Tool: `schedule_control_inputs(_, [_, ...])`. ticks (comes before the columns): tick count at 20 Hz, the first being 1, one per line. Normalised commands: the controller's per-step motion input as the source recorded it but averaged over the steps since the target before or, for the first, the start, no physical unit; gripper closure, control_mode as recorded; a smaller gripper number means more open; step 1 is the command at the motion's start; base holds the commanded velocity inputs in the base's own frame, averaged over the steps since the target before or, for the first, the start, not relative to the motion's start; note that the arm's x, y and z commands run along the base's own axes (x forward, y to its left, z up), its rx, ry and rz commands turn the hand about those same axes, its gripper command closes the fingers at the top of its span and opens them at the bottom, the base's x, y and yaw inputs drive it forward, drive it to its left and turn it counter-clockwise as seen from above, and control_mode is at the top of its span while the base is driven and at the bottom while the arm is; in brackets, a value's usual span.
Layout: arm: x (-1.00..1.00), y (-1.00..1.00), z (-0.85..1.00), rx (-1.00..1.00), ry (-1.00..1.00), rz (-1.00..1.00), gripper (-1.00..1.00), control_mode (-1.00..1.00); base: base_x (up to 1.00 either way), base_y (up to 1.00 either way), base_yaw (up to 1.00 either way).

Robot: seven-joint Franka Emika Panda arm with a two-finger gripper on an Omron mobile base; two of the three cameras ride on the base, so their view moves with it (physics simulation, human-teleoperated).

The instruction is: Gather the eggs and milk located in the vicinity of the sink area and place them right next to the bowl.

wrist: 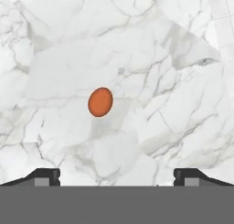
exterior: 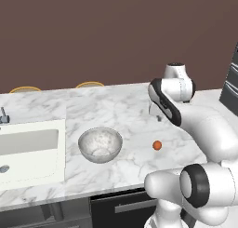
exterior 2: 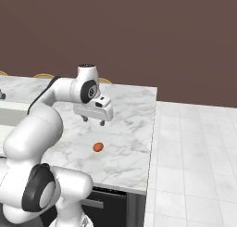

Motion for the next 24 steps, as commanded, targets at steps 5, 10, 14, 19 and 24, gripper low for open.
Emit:
schedule_control_inputs(5, [0.00, 0.00, -0.51, 0.01, 0.00, 0.00, -1.00, -1.00, 0.00, 0.00, 0.00])
schedule_control_inputs(10, [0.03, 0.00, -0.55, 0.02, 0.00, 0.00, -1.00, -1.00, 0.00, 0.00, 0.00])
schedule_control_inputs(14, [0.25, 0.00, -0.31, 0.03, 0.00, 0.00, -1.00, -1.00, 0.00, 0.00, 0.00])
schedule_control_inputs(19, [0.38, 0.00, -0.05, 0.03, 0.00, 0.00, -1.00, -1.00, 0.00, 0.00, 0.00])
schedule_control_inputs(24, [0.30, 0.00, -0.01, 0.00, 0.00, 0.00, -1.00, -1.00, 0.00, 0.00, 0.00])
